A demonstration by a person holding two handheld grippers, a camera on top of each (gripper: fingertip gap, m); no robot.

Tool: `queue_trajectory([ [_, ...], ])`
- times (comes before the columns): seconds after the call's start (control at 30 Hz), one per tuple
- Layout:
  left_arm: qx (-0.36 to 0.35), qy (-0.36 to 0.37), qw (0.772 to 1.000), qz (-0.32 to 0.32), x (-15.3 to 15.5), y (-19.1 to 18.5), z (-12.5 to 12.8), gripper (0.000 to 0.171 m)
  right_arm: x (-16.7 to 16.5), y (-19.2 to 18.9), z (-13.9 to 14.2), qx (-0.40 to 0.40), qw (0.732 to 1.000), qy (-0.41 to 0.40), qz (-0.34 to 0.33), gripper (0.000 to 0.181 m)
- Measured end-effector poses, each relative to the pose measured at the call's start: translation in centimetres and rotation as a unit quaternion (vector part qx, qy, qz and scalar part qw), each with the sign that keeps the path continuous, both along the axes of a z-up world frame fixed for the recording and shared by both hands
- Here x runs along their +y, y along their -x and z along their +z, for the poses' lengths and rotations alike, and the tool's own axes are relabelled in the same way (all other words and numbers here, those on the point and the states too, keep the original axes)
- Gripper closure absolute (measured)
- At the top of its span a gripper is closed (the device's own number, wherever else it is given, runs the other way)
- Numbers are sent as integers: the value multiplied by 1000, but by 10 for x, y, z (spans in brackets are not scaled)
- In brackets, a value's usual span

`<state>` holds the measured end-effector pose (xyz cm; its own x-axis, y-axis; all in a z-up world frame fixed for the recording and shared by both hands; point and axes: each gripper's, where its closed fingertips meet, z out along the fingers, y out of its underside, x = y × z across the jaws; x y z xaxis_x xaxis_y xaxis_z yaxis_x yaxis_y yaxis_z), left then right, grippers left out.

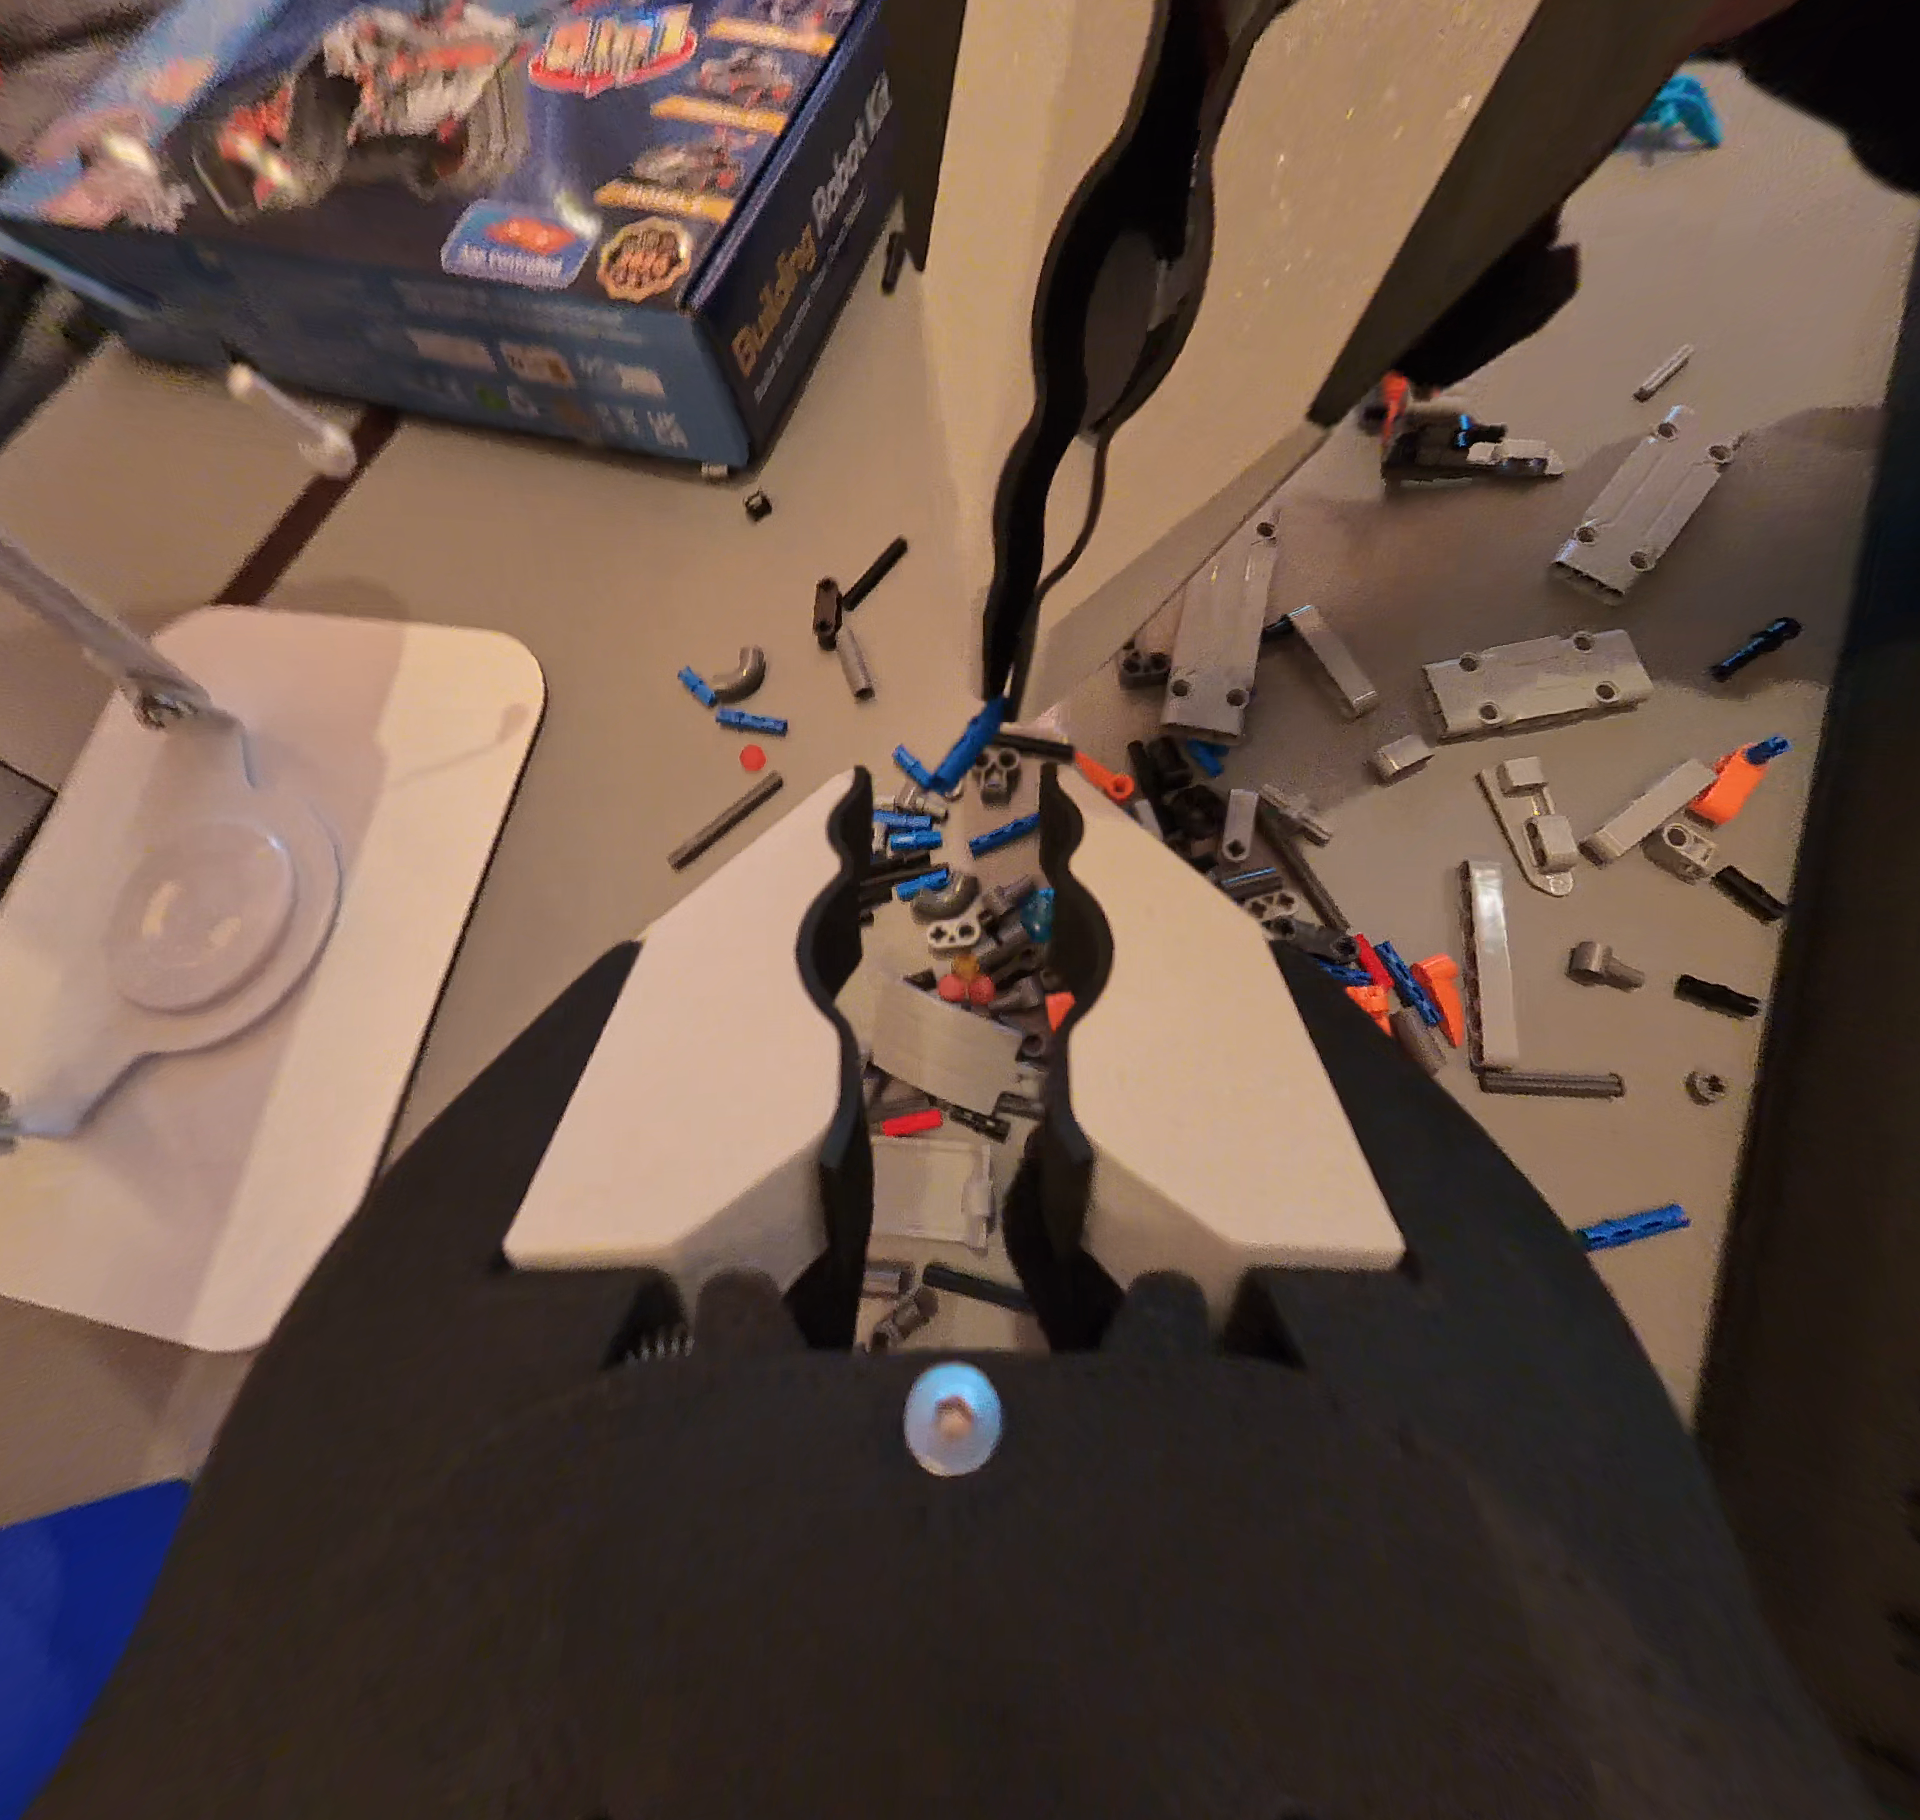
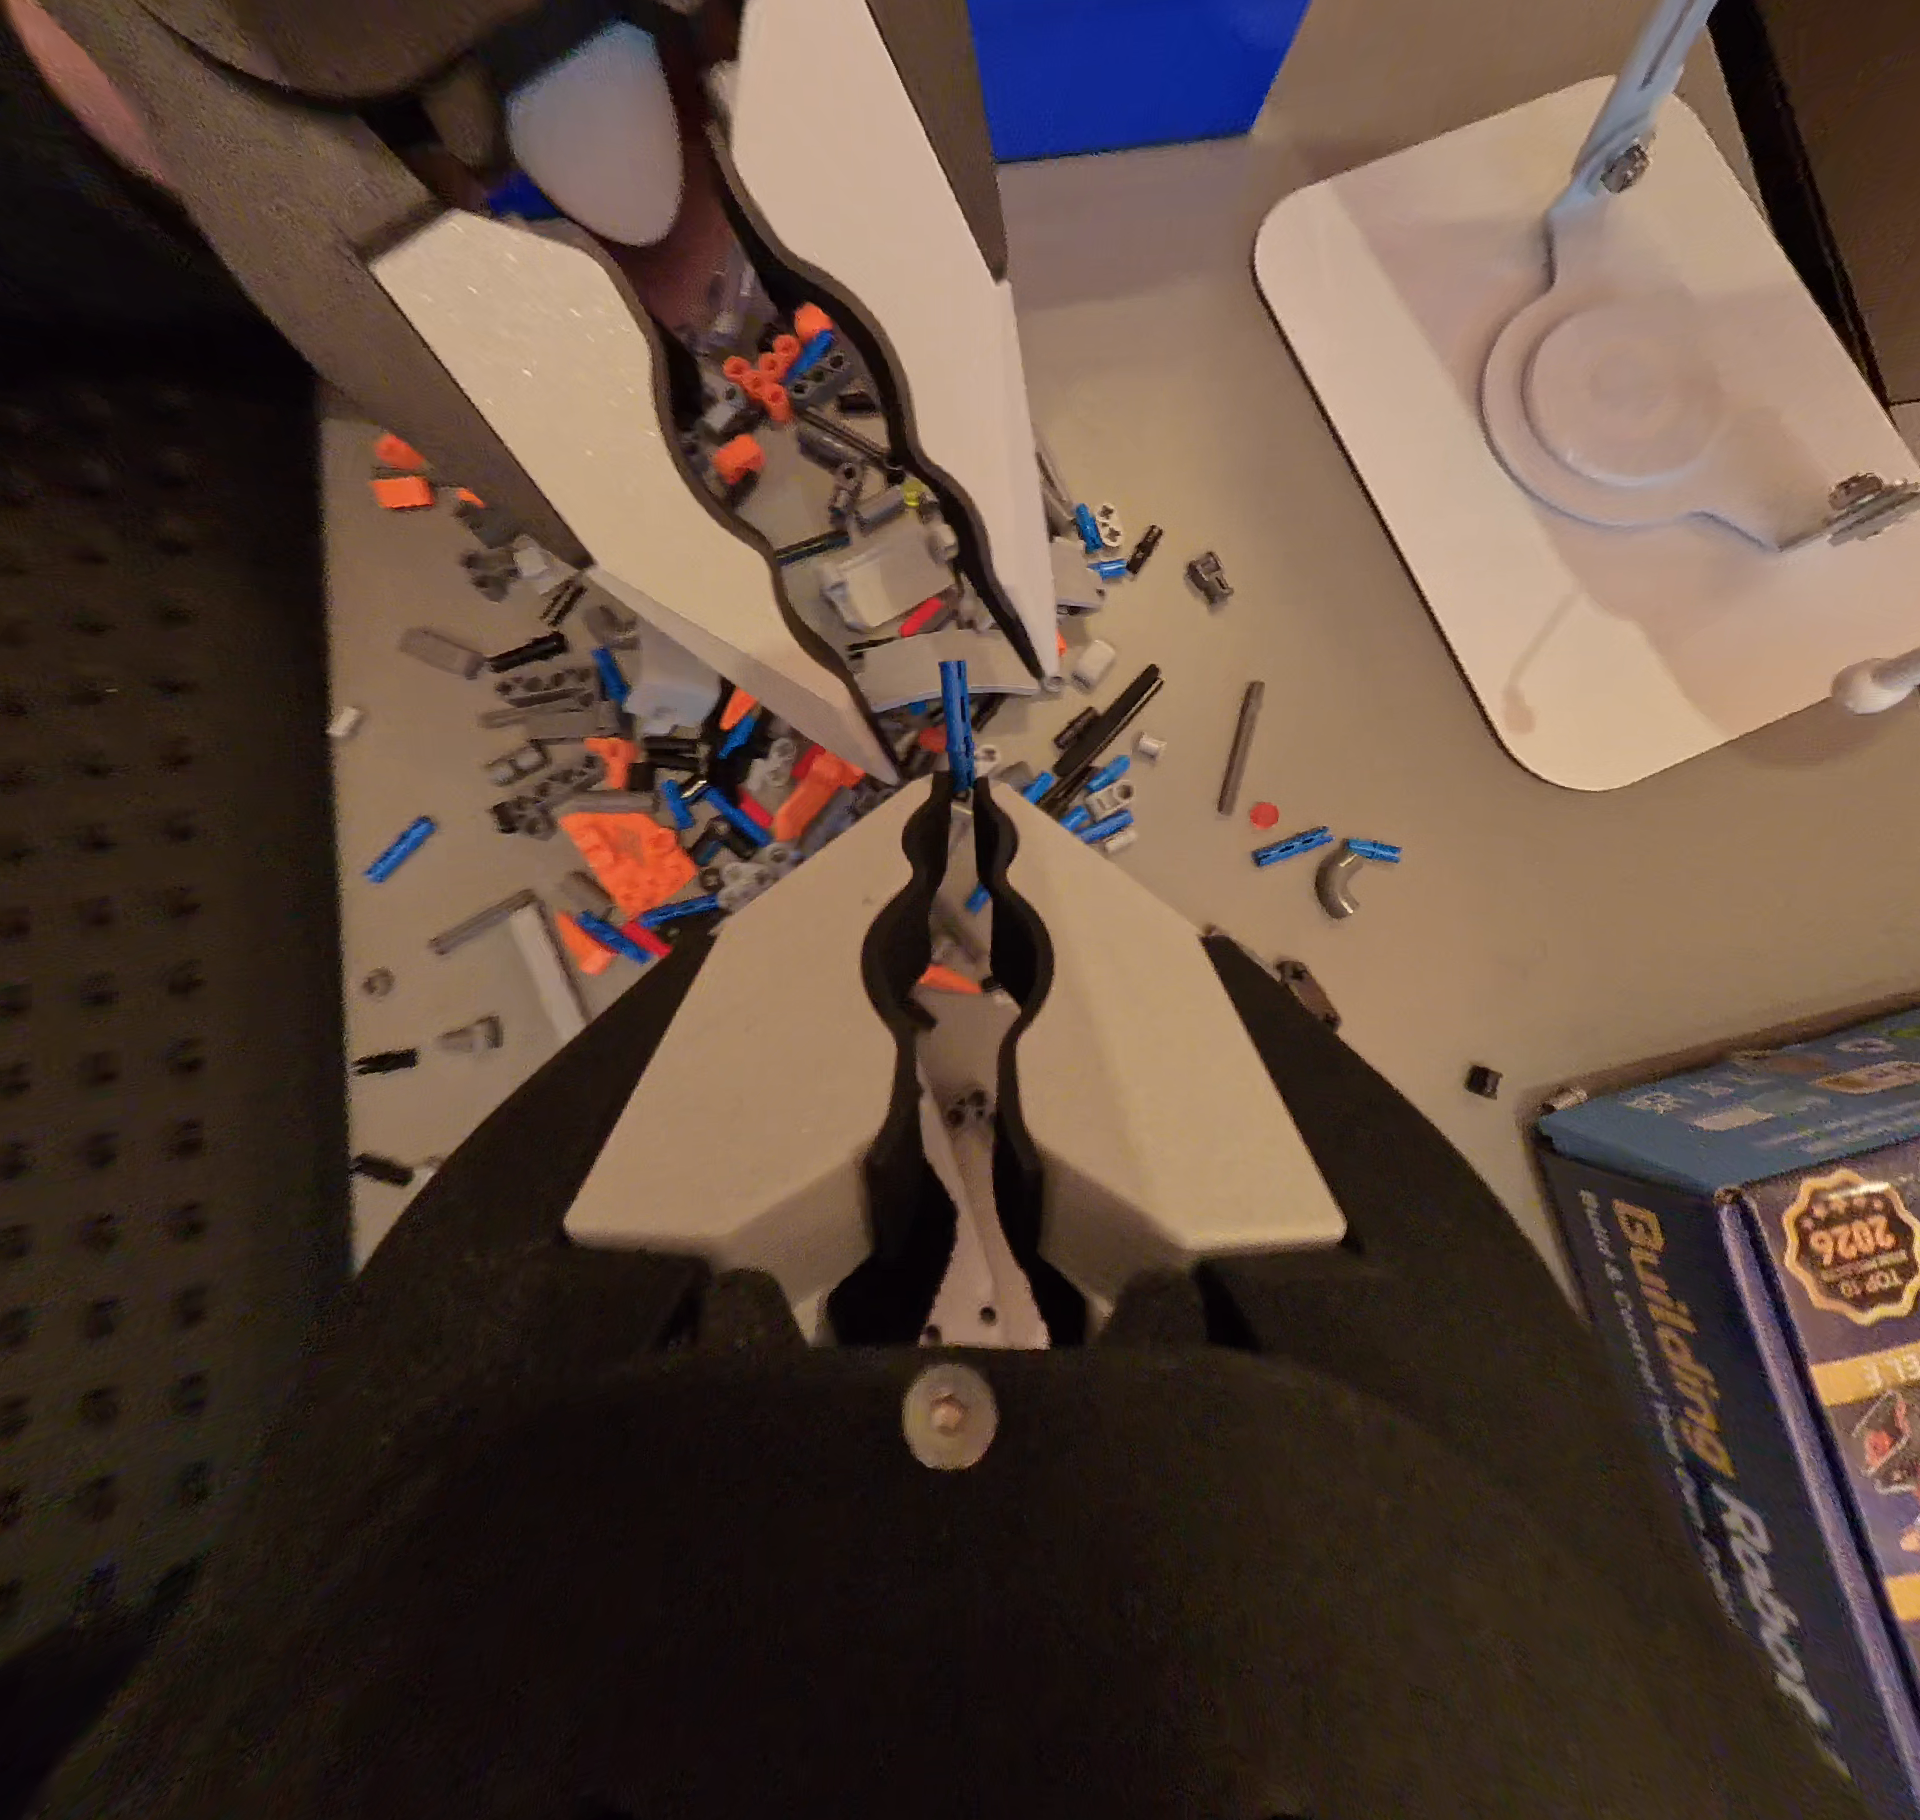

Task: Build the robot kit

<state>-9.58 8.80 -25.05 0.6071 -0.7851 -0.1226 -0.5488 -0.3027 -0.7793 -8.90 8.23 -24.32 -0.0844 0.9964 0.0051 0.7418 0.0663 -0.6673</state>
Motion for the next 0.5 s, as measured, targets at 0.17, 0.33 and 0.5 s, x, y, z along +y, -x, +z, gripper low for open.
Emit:
queue_trajectory([
  [0.17, 28, -67, 997, -34, -8, -18, 12, 147, -18, -13, 15, 15, 1000, 16, 4, 180],
  [0.33, 39, -104, 992, -63, -17, -34, 18, 161, -26, -24, 23, 28, 999, 27, -1, 180],
  [0.5, 43, -124, 988, -79, -23, -41, 22, 164, -32, -32, 29, 47, 998, 46, -4, 180],
])
